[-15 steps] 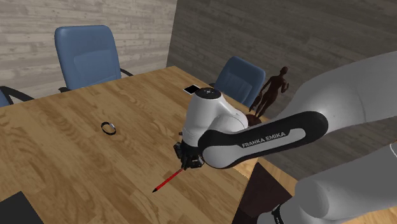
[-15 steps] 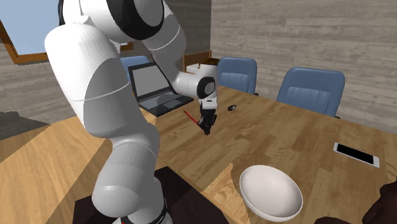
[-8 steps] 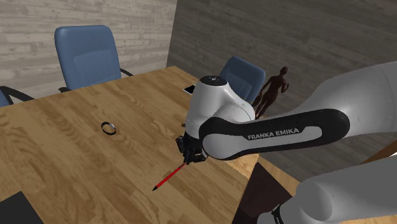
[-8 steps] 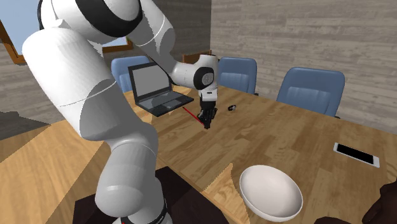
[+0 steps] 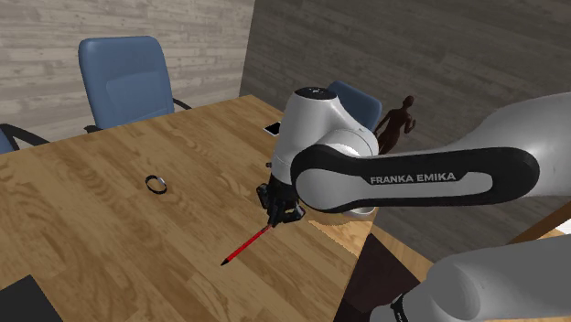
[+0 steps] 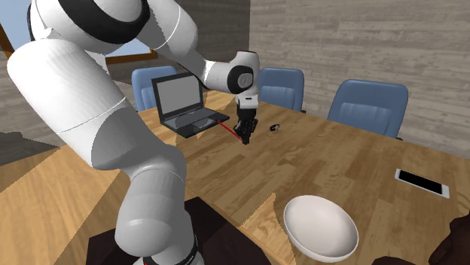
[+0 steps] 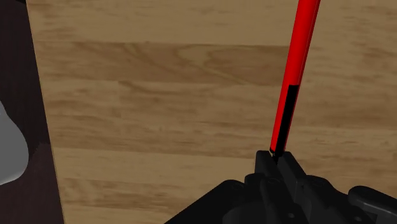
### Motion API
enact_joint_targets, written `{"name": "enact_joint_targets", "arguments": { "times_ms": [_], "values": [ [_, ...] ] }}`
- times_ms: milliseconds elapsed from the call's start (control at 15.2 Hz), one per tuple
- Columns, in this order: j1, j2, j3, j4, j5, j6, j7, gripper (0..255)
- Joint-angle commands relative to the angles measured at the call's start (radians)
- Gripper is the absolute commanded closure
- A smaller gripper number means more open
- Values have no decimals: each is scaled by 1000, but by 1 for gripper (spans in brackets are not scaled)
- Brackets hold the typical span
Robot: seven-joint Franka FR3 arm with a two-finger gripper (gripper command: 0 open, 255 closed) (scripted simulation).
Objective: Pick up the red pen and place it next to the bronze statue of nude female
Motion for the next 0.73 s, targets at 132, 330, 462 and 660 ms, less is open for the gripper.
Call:
{"name": "enact_joint_targets", "arguments": {
  "times_ms": [132,330,462,660],
  "values": [
    [14,-36,-29,31,11,-64,-13,255],
    [21,-59,-50,55,14,-110,-21,255],
    [25,-72,-63,73,16,-140,-25,255],
    [29,-89,-81,100,16,-184,-30,255]
  ]
}}
